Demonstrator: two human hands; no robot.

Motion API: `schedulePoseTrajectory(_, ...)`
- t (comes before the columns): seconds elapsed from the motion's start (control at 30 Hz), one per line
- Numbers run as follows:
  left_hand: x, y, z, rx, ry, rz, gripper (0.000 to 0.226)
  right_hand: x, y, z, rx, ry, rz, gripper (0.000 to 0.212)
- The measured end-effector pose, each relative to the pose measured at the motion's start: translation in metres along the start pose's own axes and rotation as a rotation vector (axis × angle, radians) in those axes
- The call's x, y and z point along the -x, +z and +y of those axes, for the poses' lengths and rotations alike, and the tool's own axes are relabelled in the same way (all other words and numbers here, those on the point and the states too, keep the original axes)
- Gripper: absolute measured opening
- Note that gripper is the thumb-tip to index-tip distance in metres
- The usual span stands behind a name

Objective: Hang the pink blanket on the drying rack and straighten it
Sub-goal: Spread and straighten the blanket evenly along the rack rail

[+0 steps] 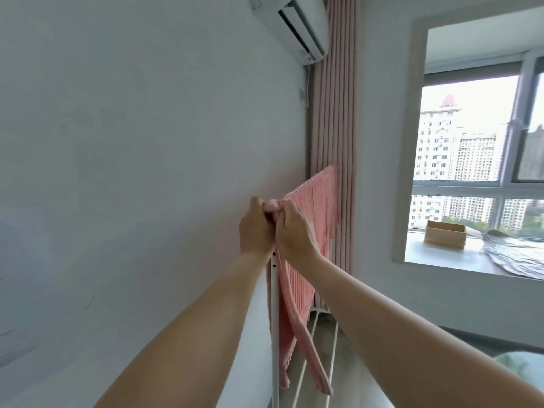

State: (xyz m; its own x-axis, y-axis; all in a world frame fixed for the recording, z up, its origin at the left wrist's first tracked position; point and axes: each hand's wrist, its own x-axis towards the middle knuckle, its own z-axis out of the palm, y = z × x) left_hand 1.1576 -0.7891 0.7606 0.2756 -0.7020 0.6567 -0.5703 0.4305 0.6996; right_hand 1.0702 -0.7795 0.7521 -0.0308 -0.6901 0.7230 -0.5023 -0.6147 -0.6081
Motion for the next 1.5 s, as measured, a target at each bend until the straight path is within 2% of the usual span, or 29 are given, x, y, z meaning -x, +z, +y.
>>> schedulePoseTrajectory(0.1,0.004,-0.018,-0.008,-0.032,0.038,0.155,0.007,0.014,0.002,0.007,0.067,-0.008,-0.016,0.027)
schedulePoseTrajectory(0.2,0.004,-0.03,-0.016,-0.123,0.159,0.138,0.008,0.024,0.007,0.008,0.12,-0.013,-0.051,0.034)
schedulePoseTrajectory(0.3,0.008,-0.036,-0.024,-0.182,0.289,0.144,0.006,0.028,0.008,0.009,0.15,0.018,-0.038,0.013)
schedulePoseTrajectory(0.4,0.015,-0.035,-0.034,-0.271,0.409,0.107,0.006,0.031,0.003,0.015,0.234,0.076,0.008,0.011)
schedulePoseTrajectory(0.5,0.022,-0.029,-0.042,-0.302,0.386,0.032,0.01,0.032,-0.005,0.015,0.206,0.01,0.14,0.013)
schedulePoseTrajectory(0.6,0.032,-0.024,-0.045,-0.262,0.391,0.056,0.012,0.037,-0.011,0.008,0.156,-0.104,0.221,0.011)
schedulePoseTrajectory(0.67,0.04,-0.022,-0.045,-0.24,0.414,0.12,0.014,0.045,-0.008,0.012,0.177,-0.147,0.164,0.005)
schedulePoseTrajectory(0.77,0.051,-0.021,-0.048,-0.232,0.442,0.203,0.012,0.06,0.002,0.027,0.2,-0.222,0.036,0.017)
schedulePoseTrajectory(0.87,0.061,-0.019,-0.055,-0.221,0.39,0.196,0.018,0.072,0.009,0.035,0.193,-0.161,0.051,0.02)
schedulePoseTrajectory(0.93,0.066,-0.016,-0.065,-0.223,0.288,0.135,0.029,0.078,0.012,0.042,0.225,-0.052,0.052,0.024)
schedulePoseTrajectory(1.0,0.067,-0.012,-0.075,-0.239,0.162,0.048,0.033,0.081,0.015,0.051,0.302,0.015,0.006,0.019)
schedulePoseTrajectory(1.03,0.067,-0.01,-0.082,-0.243,0.116,0.003,0.029,0.083,0.017,0.054,0.336,0.041,-0.027,0.014)
schedulePoseTrajectory(1.1,0.068,-0.008,-0.09,-0.248,0.041,-0.089,0.02,0.084,0.018,0.059,0.346,0.087,-0.056,0.019)
schedulePoseTrajectory(1.27,0.067,-0.007,-0.088,-0.161,-0.073,-0.172,0.028,0.082,0.018,0.052,0.202,0.121,0.094,0.014)
schedulePoseTrajectory(1.37,0.065,-0.005,-0.088,-0.185,-0.121,-0.226,0.022,0.077,0.024,0.053,0.2,0.271,-0.024,0.029)
schedulePoseTrajectory(1.5,0.063,-0.003,-0.088,-0.137,-0.175,-0.157,0.014,0.078,0.031,0.061,0.226,0.299,-0.06,0.017)
